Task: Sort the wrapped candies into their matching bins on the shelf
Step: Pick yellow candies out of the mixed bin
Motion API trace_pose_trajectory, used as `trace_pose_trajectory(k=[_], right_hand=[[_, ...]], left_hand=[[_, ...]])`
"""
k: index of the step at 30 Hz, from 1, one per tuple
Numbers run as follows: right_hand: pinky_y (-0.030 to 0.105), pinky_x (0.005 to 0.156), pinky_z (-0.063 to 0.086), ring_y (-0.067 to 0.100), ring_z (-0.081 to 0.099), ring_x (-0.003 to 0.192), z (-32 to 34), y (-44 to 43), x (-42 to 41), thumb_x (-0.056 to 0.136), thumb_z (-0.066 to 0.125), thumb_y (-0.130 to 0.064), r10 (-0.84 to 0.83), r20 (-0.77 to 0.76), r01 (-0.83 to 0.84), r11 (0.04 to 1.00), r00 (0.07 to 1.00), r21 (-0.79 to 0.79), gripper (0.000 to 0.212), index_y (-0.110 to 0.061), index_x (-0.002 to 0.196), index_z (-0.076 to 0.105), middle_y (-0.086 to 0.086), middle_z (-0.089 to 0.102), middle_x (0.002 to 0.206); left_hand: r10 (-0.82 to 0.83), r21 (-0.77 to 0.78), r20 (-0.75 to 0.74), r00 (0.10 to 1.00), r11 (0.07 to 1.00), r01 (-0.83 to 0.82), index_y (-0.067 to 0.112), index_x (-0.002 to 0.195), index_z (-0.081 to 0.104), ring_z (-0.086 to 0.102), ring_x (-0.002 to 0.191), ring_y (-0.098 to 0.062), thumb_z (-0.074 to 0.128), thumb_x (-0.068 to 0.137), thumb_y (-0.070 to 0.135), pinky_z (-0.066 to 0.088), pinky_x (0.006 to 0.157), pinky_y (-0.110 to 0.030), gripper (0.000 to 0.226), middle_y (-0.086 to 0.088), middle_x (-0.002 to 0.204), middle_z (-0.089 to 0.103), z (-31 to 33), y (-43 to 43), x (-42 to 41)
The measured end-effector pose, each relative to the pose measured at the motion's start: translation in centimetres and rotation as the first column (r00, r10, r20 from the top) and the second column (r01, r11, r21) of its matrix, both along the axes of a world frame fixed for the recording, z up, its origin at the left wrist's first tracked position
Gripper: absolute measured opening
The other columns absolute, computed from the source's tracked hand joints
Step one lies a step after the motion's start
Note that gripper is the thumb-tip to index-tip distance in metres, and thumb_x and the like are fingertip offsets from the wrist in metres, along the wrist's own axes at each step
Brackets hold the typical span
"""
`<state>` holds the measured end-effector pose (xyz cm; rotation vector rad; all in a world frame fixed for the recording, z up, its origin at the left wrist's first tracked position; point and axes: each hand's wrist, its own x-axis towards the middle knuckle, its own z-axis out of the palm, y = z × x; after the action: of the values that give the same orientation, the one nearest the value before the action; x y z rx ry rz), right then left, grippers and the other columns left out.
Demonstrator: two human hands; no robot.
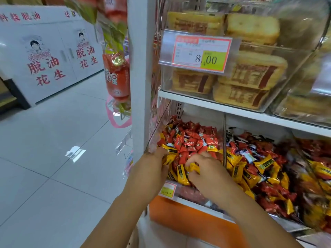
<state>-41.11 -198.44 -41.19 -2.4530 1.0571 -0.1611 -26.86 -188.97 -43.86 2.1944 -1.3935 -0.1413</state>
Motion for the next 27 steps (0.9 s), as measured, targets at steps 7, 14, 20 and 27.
trace_pose_trajectory(k=[7, 14, 20, 27], right_hand=[[0.028, 0.071, 0.046, 0.020, 0.060, 0.092, -1.4, 0.6, 2.2, 0.085, 0.069, -0.034, -0.120, -0.183, 0.121, 0.993, 0.976, -0.007, 0.042, -0.012, 0.119, 0.057, 0.003, 0.039, 0.128], [0.024, 0.057, 0.041, 0.010, 0.054, 0.069, 1.1, 0.3, 1.0, 0.080, 0.069, -0.029, -0.148, 0.012, 0.148, 0.988, 0.989, 0.034, 0.036, -0.026, 0.114, 0.058, -0.005, 0.057, 0.098], [0.016, 0.057, 0.035, 0.001, 0.048, 0.063, 0.6, -0.6, 2.7, 0.086, 0.064, -0.018, -0.019, 0.276, 0.001, 0.998, 0.961, 0.066, 0.053, -0.034, 0.133, 0.046, -0.020, 0.042, 0.119], [0.029, 0.067, 0.040, 0.014, 0.055, 0.091, -2.2, -1.0, 6.4, 0.083, 0.061, -0.016, 0.086, 0.133, -0.077, 0.995, 0.987, -0.065, 0.042, -0.032, 0.120, 0.049, -0.009, 0.054, 0.118]], left_hand=[[0.113, -0.056, -0.060, 0.992, 0.992, -0.117, 0.037, 0.118, 0.045, 0.051, 0.076, -0.004, 0.060, 0.090, 0.033, 0.040, 0.067, -0.019, 0.032, 0.019, 0.089, 0.056, 0.9, 1.0, -0.4], [0.129, -0.041, -0.061, 0.990, 0.990, -0.131, 0.034, 0.115, 0.046, 0.054, 0.077, -0.010, 0.051, 0.094, 0.043, 0.037, 0.059, -0.020, 0.024, 0.018, 0.077, 0.049, 1.3, 1.5, 0.2], [0.164, -0.026, -0.071, 0.984, 0.986, -0.167, 0.027, 0.114, 0.039, 0.048, 0.063, -0.013, 0.044, 0.097, 0.034, 0.030, 0.048, -0.022, 0.019, 0.013, 0.065, 0.043, 1.6, 1.1, 0.0], [0.165, -0.024, -0.085, 0.983, 0.986, -0.168, 0.032, 0.110, 0.045, 0.050, 0.072, -0.011, 0.047, 0.096, 0.040, 0.034, 0.053, -0.022, 0.016, 0.014, 0.073, 0.048, 1.7, 1.3, 0.6]])
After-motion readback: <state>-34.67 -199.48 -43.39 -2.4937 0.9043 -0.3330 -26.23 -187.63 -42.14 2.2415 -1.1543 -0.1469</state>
